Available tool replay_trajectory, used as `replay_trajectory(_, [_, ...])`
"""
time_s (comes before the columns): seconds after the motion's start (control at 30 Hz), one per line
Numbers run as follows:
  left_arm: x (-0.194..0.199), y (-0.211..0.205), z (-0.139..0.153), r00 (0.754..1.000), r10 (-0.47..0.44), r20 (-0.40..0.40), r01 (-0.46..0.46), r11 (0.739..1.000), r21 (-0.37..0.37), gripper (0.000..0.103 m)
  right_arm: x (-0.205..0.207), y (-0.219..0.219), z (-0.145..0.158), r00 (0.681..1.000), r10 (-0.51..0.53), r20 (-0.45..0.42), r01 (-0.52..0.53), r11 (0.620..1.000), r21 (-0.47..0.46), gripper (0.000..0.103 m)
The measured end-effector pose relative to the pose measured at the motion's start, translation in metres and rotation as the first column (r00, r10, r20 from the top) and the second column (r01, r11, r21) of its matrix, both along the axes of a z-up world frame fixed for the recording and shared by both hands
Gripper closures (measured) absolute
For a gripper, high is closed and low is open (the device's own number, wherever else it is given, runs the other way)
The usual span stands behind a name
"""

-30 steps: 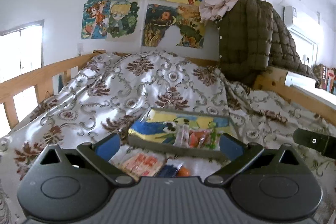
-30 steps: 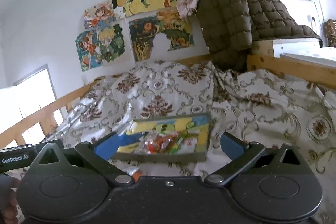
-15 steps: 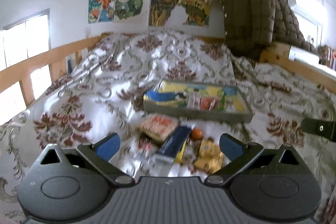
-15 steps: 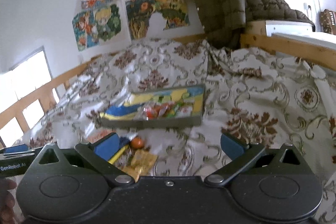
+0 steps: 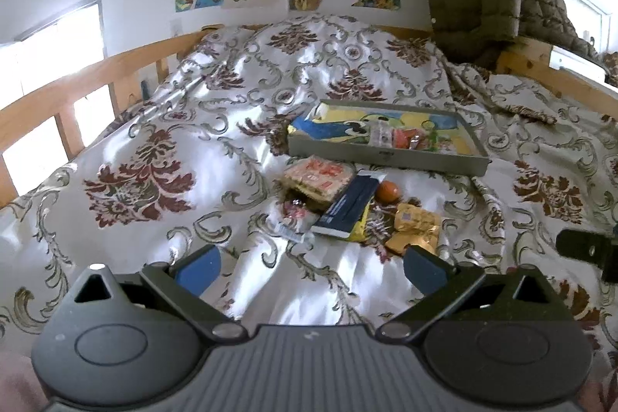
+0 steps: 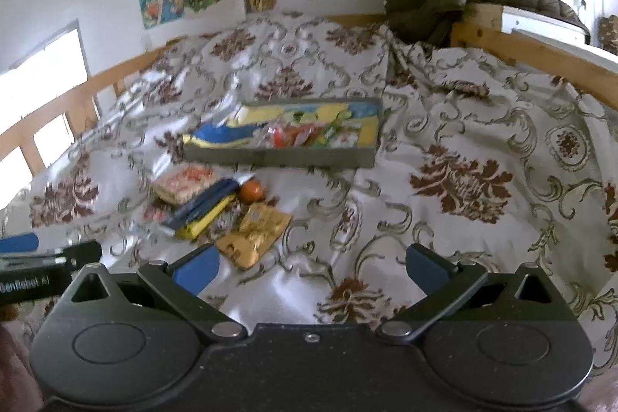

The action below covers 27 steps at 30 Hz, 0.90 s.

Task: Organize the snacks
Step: 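Lift both open tools away from the tray back over the snack pile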

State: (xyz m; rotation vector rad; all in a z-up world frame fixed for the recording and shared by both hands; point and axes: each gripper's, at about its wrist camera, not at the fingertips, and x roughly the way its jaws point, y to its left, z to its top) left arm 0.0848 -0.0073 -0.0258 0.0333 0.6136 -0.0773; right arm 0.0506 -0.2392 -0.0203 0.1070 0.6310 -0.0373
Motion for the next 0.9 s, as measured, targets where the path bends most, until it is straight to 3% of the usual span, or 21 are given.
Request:
replay_trajectory(0.37, [0.014, 0.011, -0.009, 0.992, 0.055, -0.109, -0.057, 0.998, -0.01, 0.0, 0.006, 0.012, -0.007, 0.998, 0.055, -0.038, -0.056, 0.998, -0.031, 0.001])
replay_trajectory(0.7, [0.026, 0.014, -0.012, 0.985, 0.068, -0.159, -0.07, 0.998, -0.007, 0.0, 0.019, 0.018, -0.015, 0.993, 0.096, -0.069, -0.098, 0.995, -0.029, 0.001])
replay_trajectory(0.9, [0.045, 0.015, -0.01, 0.986, 0.053, -0.161, -0.047, 0.998, 0.037, 0.0, 0.034, 0.026, -0.017, 0.987, 0.139, -0.087, -0.144, 0.988, -0.056, 0.001])
